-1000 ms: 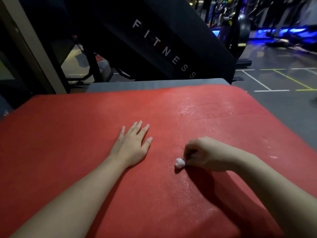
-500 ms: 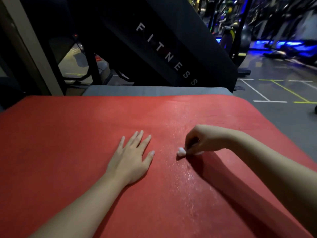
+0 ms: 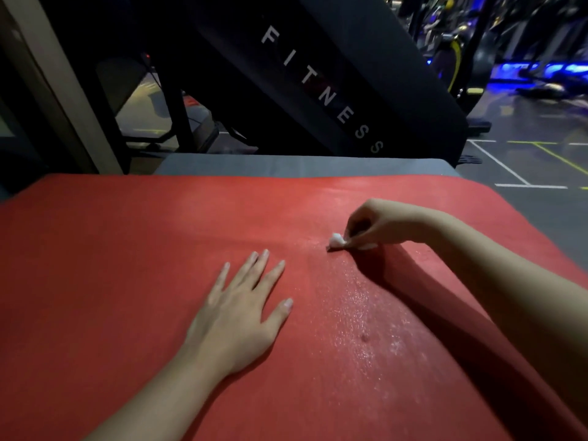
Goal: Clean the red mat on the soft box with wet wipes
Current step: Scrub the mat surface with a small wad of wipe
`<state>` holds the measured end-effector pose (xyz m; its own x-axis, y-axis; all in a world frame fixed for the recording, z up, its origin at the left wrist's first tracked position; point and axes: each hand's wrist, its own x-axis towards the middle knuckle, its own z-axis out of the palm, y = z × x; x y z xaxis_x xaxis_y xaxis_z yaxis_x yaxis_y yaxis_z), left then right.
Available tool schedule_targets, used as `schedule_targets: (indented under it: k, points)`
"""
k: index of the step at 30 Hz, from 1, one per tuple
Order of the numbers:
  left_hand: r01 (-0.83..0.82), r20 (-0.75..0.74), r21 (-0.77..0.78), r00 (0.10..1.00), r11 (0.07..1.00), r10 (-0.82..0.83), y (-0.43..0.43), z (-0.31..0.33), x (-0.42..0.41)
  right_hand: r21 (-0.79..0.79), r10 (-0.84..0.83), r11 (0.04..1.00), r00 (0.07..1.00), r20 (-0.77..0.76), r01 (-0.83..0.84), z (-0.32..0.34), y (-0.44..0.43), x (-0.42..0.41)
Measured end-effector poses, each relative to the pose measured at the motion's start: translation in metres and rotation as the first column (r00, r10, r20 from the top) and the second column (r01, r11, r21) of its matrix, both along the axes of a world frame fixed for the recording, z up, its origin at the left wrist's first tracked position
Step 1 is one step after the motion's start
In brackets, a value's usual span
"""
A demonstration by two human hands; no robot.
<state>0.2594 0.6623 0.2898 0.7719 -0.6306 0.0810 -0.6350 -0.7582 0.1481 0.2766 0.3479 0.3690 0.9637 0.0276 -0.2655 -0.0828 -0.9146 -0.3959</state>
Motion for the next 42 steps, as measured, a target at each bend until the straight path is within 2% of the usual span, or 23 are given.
schedule_targets:
  k: [3, 5, 7, 10, 16, 22, 25, 30, 34, 36, 42]
  points:
    - [-0.001, -0.001, 0.002, 1.000, 1.000, 0.001, 0.000, 0.001, 0.000, -0.086, -0.066, 0.993, 0.974, 0.218, 0.086, -0.011, -0.005, 0.029]
    - [0.000, -0.012, -0.017, 1.000, 1.000, 0.000, 0.000, 0.002, 0.002, -0.102, -0.141, 0.976, 0.911, 0.388, 0.195, -0.020, -0.011, 0.052]
    - [0.002, -0.022, -0.029, 1.000, 1.000, -0.002, 0.001, 0.002, 0.004, -0.080, -0.203, 0.959, 0.857, 0.473, 0.271, -0.030, -0.014, 0.067]
    - [0.002, -0.026, -0.029, 1.000, 1.000, -0.003, 0.000, 0.003, 0.005, -0.053, -0.261, 0.946, 0.850, 0.457, 0.319, -0.034, -0.013, 0.064]
    - [-0.008, -0.018, 0.012, 1.000, 1.000, 0.009, -0.002, 0.007, 0.001, -0.070, -0.137, 0.985, 0.964, 0.230, 0.157, -0.008, -0.010, 0.042]
    - [-0.005, -0.018, -0.003, 1.000, 1.000, 0.005, 0.000, 0.005, 0.003, -0.082, -0.241, 0.947, 0.856, 0.457, 0.310, -0.023, -0.017, 0.086]
    - [-0.009, -0.009, 0.005, 1.000, 1.000, 0.009, -0.001, 0.005, 0.005, -0.077, -0.291, 0.930, 0.847, 0.445, 0.359, -0.027, -0.017, 0.092]
    - [-0.013, 0.000, 0.029, 1.000, 1.000, 0.013, -0.003, 0.004, 0.005, -0.128, -0.192, 0.961, 0.921, 0.339, 0.247, -0.017, -0.022, 0.101]
    - [-0.016, -0.007, 0.017, 1.000, 1.000, 0.016, -0.003, 0.005, 0.005, -0.074, -0.264, 0.938, 0.837, 0.480, 0.338, -0.023, -0.034, 0.123]
    - [-0.011, -0.008, 0.017, 1.000, 1.000, 0.011, -0.002, 0.005, 0.006, -0.050, -0.297, 0.928, 0.813, 0.501, 0.369, -0.027, -0.041, 0.125]
    - [-0.010, -0.004, 0.018, 1.000, 1.000, 0.010, -0.002, 0.005, 0.005, -0.134, -0.205, 0.952, 0.902, 0.381, 0.274, -0.014, -0.055, 0.105]
